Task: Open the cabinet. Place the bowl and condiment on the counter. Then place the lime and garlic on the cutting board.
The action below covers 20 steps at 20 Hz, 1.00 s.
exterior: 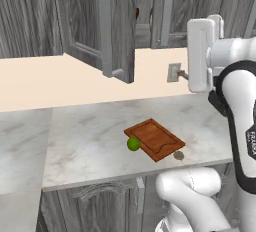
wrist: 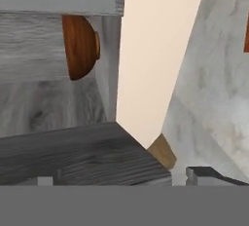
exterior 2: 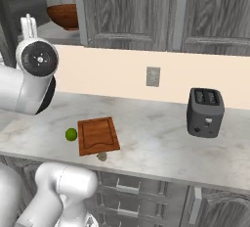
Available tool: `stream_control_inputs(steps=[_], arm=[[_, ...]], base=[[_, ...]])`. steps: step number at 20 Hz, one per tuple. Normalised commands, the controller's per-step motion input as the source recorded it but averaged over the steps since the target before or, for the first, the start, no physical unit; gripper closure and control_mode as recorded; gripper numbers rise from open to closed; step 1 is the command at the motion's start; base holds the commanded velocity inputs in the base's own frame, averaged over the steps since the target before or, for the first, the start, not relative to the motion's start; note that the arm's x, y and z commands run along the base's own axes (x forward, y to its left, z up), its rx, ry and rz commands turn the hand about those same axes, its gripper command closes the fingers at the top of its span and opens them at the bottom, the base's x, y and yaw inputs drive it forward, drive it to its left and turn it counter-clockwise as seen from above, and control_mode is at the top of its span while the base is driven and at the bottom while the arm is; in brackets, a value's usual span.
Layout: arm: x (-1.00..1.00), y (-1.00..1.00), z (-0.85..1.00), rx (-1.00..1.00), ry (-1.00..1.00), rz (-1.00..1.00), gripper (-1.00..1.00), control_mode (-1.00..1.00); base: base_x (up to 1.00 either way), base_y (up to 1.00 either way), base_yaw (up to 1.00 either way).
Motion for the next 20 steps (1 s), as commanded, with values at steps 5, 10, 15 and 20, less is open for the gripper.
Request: stream_control_inputs(steps=[5,10,15,20], arm=[[0.47,0.38,-0.08,0.11,0.0,0.01,-1.0,-1.0],[0.52,0.03,-0.01,0.04,0.0,0.14,-1.0,-1.0],[0.34,0.0,0.0,0.01,0.0,0.23,-1.0,-1.0],[0.0,0.0,0.0,0.0,0.0,0.19,-1.0,-1.0]], base=[[0.0,0.0,0.0],[0.0,0.0,0.0],[0.0,0.0,0.0],[0.0,0.0,0.0]])
